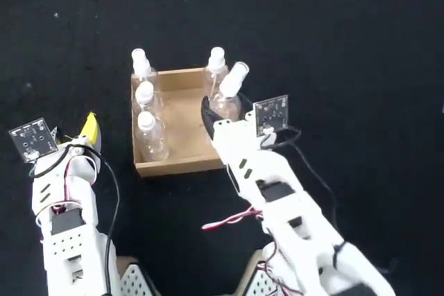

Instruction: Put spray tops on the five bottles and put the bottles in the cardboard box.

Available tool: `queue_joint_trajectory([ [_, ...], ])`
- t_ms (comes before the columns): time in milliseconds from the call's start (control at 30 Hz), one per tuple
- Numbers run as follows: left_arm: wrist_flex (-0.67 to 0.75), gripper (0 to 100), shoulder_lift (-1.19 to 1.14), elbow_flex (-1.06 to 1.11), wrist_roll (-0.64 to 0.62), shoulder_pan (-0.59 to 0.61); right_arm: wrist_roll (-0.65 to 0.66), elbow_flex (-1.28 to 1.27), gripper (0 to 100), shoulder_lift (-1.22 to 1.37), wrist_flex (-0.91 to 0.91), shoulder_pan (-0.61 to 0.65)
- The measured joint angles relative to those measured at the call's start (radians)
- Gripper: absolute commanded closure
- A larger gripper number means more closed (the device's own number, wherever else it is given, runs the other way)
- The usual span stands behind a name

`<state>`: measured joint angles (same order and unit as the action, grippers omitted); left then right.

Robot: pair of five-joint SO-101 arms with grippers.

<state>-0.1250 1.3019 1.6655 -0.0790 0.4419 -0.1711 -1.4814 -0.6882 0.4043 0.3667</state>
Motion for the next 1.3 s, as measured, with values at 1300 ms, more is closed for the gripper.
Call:
queue_joint_trajectory([
  [1300,0.000,74,0.000,0.000,0.000,0.000,0.141,0.063,98.3,0.649,0.589,0.029],
])
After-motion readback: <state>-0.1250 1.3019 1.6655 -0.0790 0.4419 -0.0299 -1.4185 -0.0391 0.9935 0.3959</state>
